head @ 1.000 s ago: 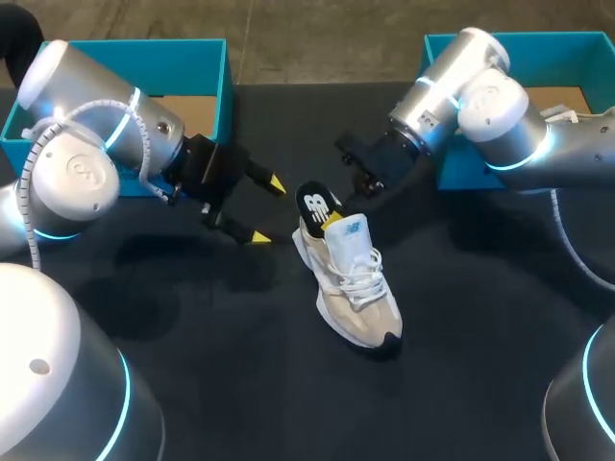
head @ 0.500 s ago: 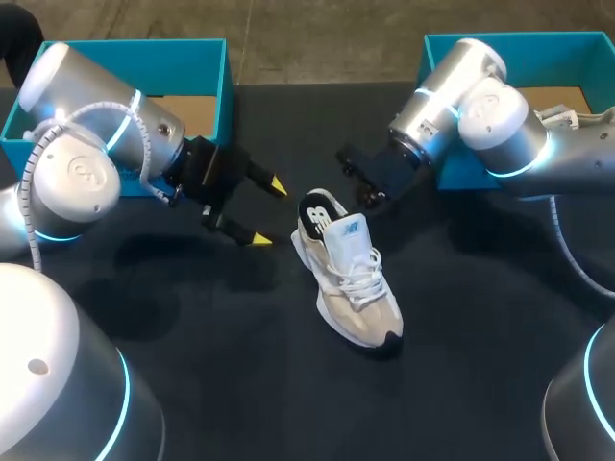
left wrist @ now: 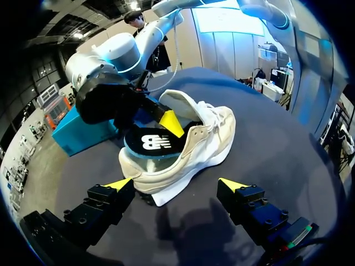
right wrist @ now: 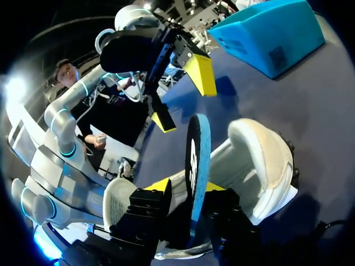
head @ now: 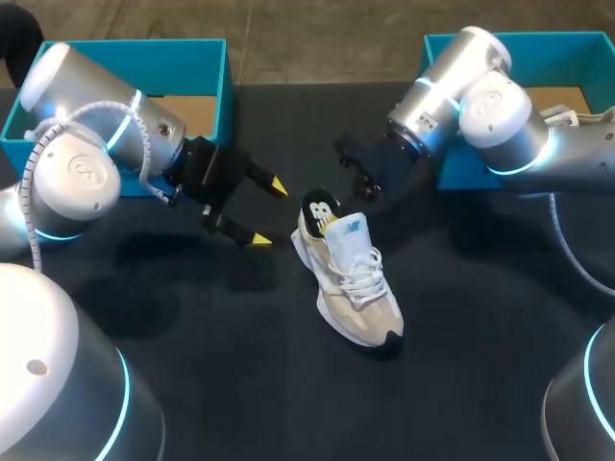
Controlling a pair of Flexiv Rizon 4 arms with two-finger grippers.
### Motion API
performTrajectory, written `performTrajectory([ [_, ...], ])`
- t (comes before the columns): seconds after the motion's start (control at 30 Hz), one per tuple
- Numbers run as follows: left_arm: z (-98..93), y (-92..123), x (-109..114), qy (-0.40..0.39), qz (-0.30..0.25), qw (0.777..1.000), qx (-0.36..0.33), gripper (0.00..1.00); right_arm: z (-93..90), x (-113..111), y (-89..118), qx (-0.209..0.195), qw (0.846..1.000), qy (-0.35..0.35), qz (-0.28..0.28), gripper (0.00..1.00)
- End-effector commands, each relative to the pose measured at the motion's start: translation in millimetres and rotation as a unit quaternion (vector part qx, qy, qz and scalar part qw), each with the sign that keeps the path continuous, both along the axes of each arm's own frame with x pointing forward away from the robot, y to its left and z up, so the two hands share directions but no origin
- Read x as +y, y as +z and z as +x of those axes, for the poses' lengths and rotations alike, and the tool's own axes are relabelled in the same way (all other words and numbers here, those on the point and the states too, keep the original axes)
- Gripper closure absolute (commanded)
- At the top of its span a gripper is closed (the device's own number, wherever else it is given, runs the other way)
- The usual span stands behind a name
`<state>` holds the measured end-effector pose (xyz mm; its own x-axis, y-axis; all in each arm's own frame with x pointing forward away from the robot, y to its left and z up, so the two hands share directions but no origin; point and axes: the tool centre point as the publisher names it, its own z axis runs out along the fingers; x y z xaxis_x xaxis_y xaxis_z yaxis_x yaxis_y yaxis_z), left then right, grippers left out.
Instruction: Take the shoe out of the shoebox, open the shoe tongue, remove and reinsert the insole, then place the shoe into the shoebox
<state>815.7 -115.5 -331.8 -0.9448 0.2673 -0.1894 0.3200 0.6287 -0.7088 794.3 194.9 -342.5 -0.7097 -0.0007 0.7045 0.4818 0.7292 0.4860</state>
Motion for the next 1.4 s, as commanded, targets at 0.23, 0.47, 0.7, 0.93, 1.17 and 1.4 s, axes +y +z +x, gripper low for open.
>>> performTrajectory([
  [0.23, -2.0, -0.8, 3.6, 0.002, 0.0, 1.0, -0.002, 0.0, 20.4, 4.7, 4.6, -0.02, 1.0, 0.01, -0.005, 0.66],
  [0.47, -0.6, 1.8, 2.9, 0.009, 0.008, 1.0, -0.006, 0.0, 26.3, 4.5, -0.7, -0.011, 0.999, 0.026, -0.018, 1.0],
  [0.7, 0.3, 4.8, 4.6, 0.017, 0.006, 1.0, -0.012, 0.0, 15.8, 0.2, -5.9, 0.007, 0.999, 0.031, -0.037, 1.0],
  [0.93, 1.4, 2.9, 6.5, 0.018, 0.008, 1.0, -0.01, 0.0, 2.5, -6.6, -11.6, 0.025, 0.998, 0.029, -0.048, 1.0],
  [1.17, 2.6, 2.0, 5.0, 0.014, 0.008, 1.0, -0.008, 0.0, -5.7, -11.6, -18.9, 0.038, 0.997, 0.027, -0.056, 1.0],
  [1.4, 3.0, 1.9, 4.3, 0.011, 0.007, 1.0, -0.009, 0.0, -4.0, -11.3, -14.9, 0.03, 0.998, 0.024, -0.059, 0.84],
])
